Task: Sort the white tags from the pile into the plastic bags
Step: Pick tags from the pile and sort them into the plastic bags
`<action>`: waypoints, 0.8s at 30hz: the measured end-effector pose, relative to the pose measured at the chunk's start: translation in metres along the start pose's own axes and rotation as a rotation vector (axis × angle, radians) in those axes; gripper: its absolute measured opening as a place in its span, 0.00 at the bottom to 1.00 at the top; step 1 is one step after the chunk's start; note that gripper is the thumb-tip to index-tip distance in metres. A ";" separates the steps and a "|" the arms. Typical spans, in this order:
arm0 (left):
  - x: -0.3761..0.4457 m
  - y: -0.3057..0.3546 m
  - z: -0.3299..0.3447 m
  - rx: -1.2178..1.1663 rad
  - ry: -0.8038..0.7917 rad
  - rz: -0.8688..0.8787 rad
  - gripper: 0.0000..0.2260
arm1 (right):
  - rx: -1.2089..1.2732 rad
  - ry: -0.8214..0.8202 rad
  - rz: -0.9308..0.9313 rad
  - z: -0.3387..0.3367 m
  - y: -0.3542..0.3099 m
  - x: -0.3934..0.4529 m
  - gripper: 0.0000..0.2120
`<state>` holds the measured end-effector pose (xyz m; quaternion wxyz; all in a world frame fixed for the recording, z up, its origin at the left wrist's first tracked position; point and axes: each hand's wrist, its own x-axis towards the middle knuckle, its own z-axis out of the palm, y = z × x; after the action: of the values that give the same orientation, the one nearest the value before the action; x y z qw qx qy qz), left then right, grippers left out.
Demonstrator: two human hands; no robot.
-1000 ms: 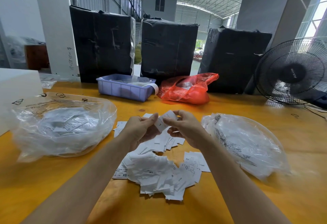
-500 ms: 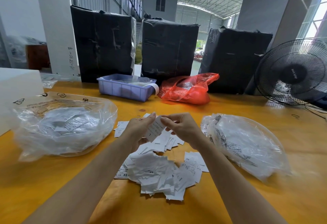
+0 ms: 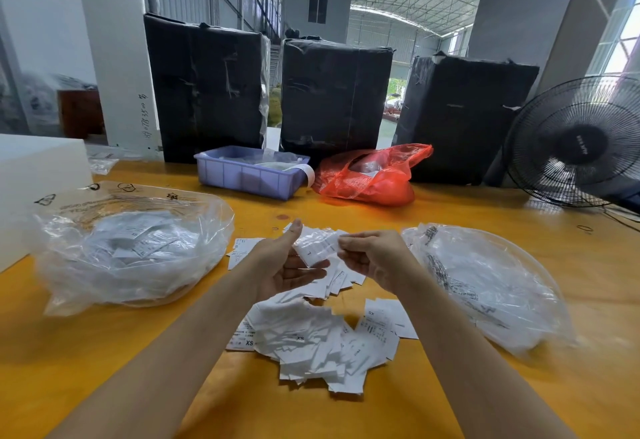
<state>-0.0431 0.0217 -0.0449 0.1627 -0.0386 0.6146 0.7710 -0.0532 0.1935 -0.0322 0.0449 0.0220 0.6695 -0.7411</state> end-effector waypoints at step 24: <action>-0.035 0.049 -0.147 0.857 1.202 0.347 0.05 | -1.217 0.525 0.113 -0.161 -0.040 -0.002 0.12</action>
<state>-0.0453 -0.1356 -0.0251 -0.3233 -0.2884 0.8405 0.3253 -0.0591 0.3575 -0.0091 -0.0764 0.2074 0.9550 -0.1976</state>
